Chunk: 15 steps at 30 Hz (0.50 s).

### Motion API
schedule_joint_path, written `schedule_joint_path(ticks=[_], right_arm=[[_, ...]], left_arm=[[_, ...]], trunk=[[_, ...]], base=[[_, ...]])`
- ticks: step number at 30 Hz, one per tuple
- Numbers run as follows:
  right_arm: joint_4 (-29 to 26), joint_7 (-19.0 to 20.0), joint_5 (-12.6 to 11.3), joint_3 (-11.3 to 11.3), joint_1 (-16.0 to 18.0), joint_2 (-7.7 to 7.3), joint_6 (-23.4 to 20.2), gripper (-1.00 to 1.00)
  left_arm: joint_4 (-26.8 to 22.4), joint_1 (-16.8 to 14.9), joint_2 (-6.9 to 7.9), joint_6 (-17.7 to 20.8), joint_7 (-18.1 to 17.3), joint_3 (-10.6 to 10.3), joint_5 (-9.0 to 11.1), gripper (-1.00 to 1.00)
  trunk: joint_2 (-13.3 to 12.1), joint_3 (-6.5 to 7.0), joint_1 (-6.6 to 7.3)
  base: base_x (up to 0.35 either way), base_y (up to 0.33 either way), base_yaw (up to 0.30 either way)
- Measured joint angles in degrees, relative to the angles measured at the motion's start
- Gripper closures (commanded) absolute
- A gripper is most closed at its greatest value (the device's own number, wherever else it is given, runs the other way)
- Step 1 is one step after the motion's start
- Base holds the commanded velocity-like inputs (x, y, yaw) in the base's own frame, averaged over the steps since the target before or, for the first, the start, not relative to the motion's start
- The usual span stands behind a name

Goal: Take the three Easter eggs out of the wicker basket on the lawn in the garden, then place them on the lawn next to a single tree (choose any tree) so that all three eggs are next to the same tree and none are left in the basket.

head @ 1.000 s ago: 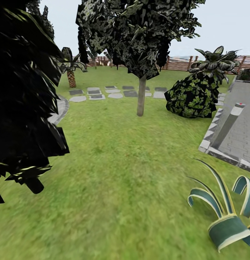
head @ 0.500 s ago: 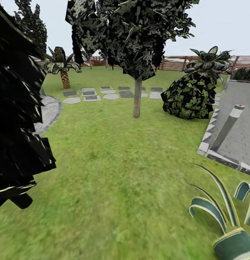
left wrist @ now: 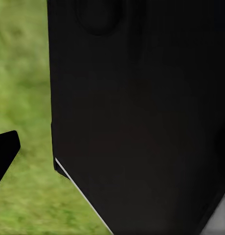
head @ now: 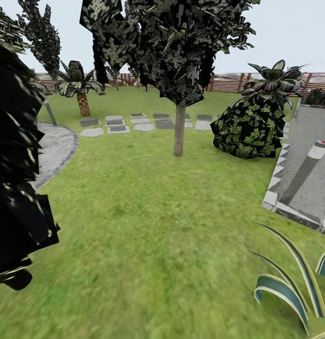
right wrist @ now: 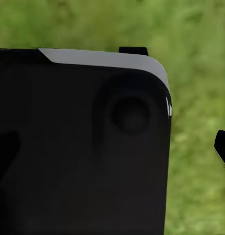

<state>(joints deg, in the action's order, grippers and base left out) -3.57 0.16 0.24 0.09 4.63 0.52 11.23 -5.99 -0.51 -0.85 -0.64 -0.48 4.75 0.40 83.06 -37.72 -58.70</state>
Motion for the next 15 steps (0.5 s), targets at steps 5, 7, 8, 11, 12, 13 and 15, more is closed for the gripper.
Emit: schedule_joint_path(ticks=[5, 7, 8, 11, 12, 13, 15], right_arm=[[0.0, 0.0, 0.0, 0.0, 0.0, 0.05, 0.0, -1.00], [0.0, 0.0, 0.0, 0.0, 0.0, 0.03, 0.0, -1.00], [0.0, 0.0, 0.0, 0.0, 0.0, 0.02, 0.0, -1.00], [0.0, 0.0, 0.0, 0.0, 0.0, 0.01, 0.0, -1.00], [0.0, 0.0, 0.0, 0.0, 0.0, -0.04, 0.0, -1.00], [0.0, 0.0, 0.0, 0.0, 0.0, -0.05, 0.0, -1.00], [0.0, 0.0, 0.0, 0.0, 0.0, -0.05, 0.0, -1.00]], left_arm=[[0.0, 0.0, 0.00, 0.0, 0.0, 0.0, 0.0, -1.00], [0.0, 0.0, 0.00, 0.0, 0.0, 0.0, 0.0, -1.00], [0.0, 0.0, 0.00, 0.0, 0.0, 0.0, 0.0, -1.00], [0.0, 0.0, 0.00, 0.0, 0.0, 0.0, 0.0, -1.00], [0.0, 0.0, 0.00, 0.0, 0.0, 0.0, 0.0, -1.00], [0.0, 0.0, 0.00, 0.0, 0.0, 0.0, 0.0, -1.00], [0.0, 0.0, 0.00, 0.0, 0.0, 0.0, 0.0, -1.00]], trunk=[[0.0, 0.00, 0.00], [0.0, 0.00, 0.00], [0.0, 0.00, 0.00], [0.0, 0.00, 0.00], [0.0, 0.00, 0.00], [0.0, 0.00, 0.00], [0.0, 0.00, 0.00]], base=[[0.325, 0.000, 0.000], [0.325, 0.000, 0.000], [0.325, 0.000, 0.000], [0.325, 0.000, 0.000], [0.325, 0.000, 0.000], [0.325, 0.000, 0.000], [0.325, 0.000, 0.000]])
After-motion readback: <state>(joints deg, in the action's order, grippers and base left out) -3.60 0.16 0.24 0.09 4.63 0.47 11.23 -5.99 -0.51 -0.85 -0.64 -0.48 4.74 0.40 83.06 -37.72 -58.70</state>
